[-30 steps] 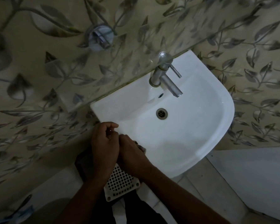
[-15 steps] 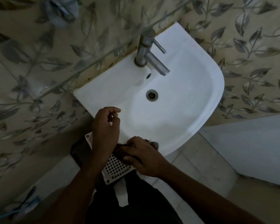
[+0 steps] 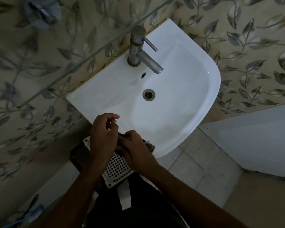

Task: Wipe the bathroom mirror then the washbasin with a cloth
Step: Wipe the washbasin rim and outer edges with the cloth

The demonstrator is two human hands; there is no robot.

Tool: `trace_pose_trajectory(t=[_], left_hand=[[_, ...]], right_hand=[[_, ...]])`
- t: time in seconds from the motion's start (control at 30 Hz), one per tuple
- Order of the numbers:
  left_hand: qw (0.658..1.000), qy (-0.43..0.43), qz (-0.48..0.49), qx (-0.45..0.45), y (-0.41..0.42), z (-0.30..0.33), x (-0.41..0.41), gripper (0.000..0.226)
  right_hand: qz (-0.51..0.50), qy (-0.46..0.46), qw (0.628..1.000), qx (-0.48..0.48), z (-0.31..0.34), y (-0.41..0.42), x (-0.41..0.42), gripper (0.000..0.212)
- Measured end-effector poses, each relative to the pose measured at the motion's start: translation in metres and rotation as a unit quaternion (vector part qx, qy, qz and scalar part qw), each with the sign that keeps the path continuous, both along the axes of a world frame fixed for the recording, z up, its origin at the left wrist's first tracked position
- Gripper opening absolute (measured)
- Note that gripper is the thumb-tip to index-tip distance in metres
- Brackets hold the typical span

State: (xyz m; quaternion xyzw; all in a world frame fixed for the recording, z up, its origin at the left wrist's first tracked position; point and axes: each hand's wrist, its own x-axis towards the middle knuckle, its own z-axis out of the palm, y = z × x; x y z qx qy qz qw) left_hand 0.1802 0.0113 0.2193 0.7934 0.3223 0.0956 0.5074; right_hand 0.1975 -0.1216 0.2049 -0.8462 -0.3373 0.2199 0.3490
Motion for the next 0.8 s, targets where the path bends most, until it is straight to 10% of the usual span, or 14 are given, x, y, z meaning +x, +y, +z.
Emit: trace_pose_trajectory(t=[0.3, 0.53, 0.8], left_hand=[[0.999, 0.032, -0.001, -0.019, 0.005, -0.011, -0.029, 0.019], [0.995, 0.089, -0.03, -0.017, 0.027, -0.052, -0.086, 0.015], [0.99, 0.111, -0.034, -0.075, 0.052, -0.096, -0.14, 0.018]], right_hand=[[-0.1, -0.133, 0.973, -0.159, -0.022, -0.106, 0.023, 0.045], [-0.296, -0.101, 0.949, -0.035, -0.005, -0.095, -0.011, 0.04], [-0.109, 0.018, 0.994, -0.02, 0.0, -0.015, -0.108, 0.038]])
